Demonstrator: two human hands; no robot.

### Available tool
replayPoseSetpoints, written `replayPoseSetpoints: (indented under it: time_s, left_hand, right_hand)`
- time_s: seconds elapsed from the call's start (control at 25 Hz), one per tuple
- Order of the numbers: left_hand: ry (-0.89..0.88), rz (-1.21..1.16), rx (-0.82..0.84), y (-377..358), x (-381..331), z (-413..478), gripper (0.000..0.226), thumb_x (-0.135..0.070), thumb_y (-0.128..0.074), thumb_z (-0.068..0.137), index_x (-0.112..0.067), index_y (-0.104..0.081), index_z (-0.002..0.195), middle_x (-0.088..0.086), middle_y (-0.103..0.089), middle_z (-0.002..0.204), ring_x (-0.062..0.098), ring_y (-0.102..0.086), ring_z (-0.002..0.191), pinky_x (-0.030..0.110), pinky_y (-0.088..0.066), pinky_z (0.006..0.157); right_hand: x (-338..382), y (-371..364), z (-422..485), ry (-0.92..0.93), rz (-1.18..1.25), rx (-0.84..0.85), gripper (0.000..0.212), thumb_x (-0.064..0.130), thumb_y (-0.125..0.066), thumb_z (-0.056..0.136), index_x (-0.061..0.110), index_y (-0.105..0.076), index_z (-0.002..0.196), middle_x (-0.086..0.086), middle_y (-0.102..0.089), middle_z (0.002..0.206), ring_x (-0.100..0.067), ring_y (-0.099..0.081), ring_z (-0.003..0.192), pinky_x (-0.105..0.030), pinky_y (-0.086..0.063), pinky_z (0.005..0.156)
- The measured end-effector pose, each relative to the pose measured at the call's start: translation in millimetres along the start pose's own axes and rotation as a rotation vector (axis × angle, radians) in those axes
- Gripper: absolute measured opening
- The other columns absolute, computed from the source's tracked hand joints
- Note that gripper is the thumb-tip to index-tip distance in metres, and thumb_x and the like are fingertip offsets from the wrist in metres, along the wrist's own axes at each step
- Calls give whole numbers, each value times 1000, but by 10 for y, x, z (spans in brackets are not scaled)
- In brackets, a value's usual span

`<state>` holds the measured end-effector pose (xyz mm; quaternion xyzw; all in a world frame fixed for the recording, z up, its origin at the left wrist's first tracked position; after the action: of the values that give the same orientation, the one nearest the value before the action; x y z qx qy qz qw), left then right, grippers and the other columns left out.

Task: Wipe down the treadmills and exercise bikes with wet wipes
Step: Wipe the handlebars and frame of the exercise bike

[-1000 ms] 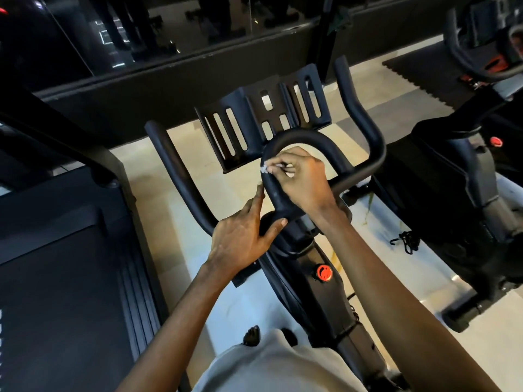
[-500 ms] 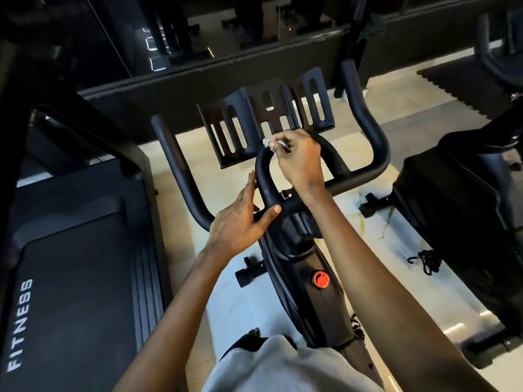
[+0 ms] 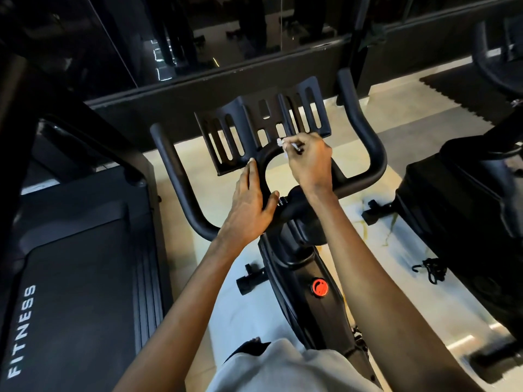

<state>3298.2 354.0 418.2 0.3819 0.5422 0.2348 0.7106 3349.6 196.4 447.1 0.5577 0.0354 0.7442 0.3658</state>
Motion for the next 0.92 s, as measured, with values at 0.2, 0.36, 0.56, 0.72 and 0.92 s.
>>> replayPoseSetpoints:
  time_s: [0.2,0.36,0.56,0.72,0.92]
  left_hand:
    - [-11,-24,-13,-58,33,13,84,-36,-51,103,-13,5,161,12,-10,166,30,-28,148,45,-31,120]
    - [31,-30,-5,-36,22,-23,83,-44,-47,104,-22,9,161,4,-10,166,28,-53,131,38,-45,104]
    - [32,-16,-20,-22,4,-26,80,-44,-43,105,-22,9,161,5,-10,166,30,-59,123,37,-49,92]
    - [39,-21,-4,-32,11,-32,79,-45,-43,106,-24,10,161,4,-12,167,29,-53,130,40,-46,100]
    - [-60,93,-88,-46,29,-60,75,-46,-45,105,-18,-6,162,5,-5,169,22,-14,153,37,-17,123]
  right_hand:
    - [94,-123,-79,94,-1,111,8,21,-72,92,16,-76,96,-1,-67,101,-3,-62,80,2,-40,71]
    - [-121,204,159,10,-74,1,11,15,-70,93,17,-76,102,-2,-65,105,-5,-63,83,3,-42,73]
    - [88,-132,47,35,-51,23,12,14,-69,92,17,-77,100,1,-69,104,-5,-65,87,-3,-46,83]
    - [40,66,119,73,-80,84,13,18,-70,94,15,-77,104,-4,-68,106,-1,-60,81,7,-37,70]
    - [-279,502,106,-25,-157,-5,13,19,-68,94,15,-78,101,-5,-70,104,-2,-60,77,8,-35,69]
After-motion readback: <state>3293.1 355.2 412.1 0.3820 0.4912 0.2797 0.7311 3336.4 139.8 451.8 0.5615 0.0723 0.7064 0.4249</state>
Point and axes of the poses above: each hand's wrist, its own z-axis towards the middle knuckle, its own y-axis out of the back of the hand, x = y × z, the point moved 4 cm from there along z, towards the middle knuckle
